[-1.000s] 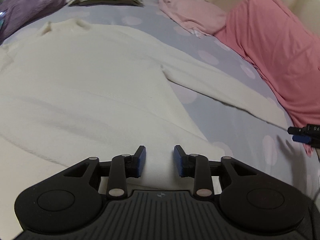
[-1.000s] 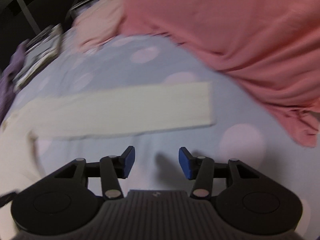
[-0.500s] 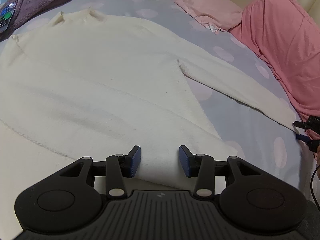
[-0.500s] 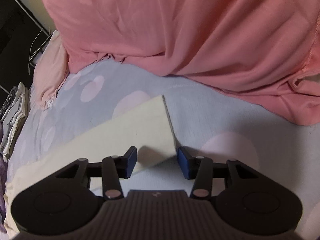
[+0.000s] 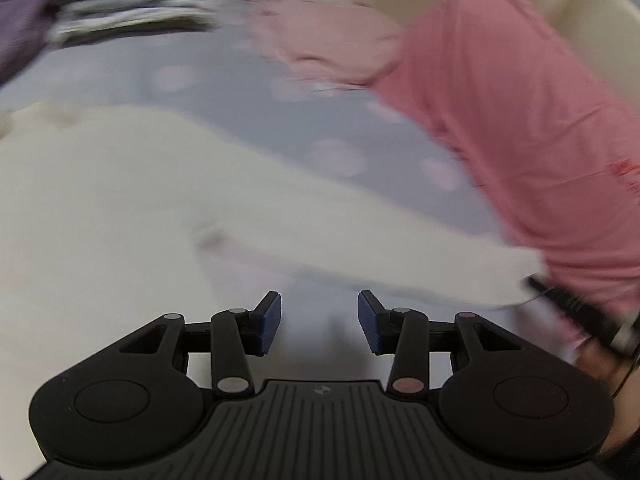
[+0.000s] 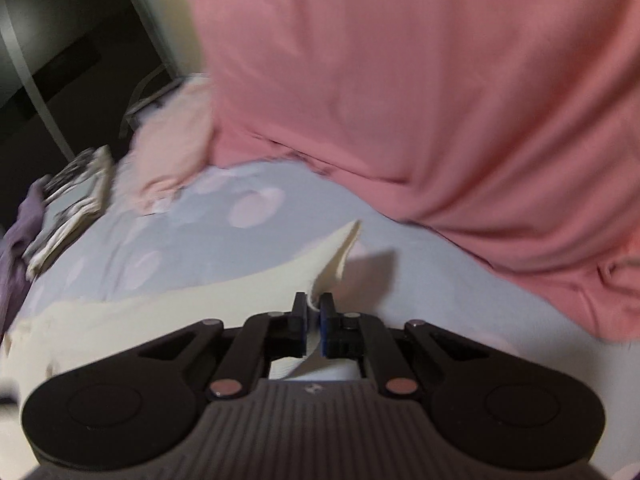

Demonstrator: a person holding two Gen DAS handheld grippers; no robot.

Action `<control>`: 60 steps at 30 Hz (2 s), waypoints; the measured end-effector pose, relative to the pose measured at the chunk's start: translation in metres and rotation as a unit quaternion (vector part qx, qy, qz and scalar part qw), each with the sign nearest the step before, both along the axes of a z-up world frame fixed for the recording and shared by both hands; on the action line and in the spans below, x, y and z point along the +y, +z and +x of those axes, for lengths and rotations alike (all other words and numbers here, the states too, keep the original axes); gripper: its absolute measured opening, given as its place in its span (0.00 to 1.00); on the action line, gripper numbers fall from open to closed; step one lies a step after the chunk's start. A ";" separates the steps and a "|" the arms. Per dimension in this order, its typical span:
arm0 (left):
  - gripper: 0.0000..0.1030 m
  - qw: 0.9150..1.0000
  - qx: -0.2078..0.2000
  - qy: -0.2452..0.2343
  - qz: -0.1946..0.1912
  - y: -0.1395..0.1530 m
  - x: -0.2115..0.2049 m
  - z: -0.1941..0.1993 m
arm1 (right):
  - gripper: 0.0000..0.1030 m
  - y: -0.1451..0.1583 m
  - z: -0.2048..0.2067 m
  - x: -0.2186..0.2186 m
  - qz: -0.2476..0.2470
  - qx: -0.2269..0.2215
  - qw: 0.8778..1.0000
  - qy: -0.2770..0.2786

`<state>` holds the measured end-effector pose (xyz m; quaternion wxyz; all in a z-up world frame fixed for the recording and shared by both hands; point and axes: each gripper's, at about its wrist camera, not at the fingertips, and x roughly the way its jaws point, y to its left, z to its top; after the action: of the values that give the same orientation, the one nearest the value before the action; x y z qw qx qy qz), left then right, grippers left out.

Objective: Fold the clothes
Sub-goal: 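Grasp the other sleeve cuff with the right gripper and lift it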

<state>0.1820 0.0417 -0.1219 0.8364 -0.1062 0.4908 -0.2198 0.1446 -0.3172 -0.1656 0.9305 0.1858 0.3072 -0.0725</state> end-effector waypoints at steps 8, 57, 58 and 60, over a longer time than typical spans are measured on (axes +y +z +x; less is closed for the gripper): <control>0.49 0.990 0.012 -0.132 -0.051 0.032 -0.120 0.025 | 0.06 0.025 -0.017 0.055 -0.132 -0.051 0.984 0.107; 0.01 0.976 -0.043 0.152 -0.147 0.085 0.168 -0.096 | 0.06 0.119 -0.107 0.304 -0.342 -0.199 0.800 0.451; 0.01 0.976 -0.046 0.158 -0.145 0.086 0.176 -0.102 | 0.06 0.119 -0.110 0.312 -0.343 -0.201 0.794 0.460; 0.01 0.974 -0.050 0.171 -0.143 0.087 0.191 -0.113 | 0.06 0.119 -0.119 0.329 -0.345 -0.204 0.783 0.476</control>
<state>0.0694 0.2330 -0.0353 0.8614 -0.2955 0.3863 -0.1463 0.0253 0.0120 -0.0464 0.8899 -0.3067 0.1138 0.3179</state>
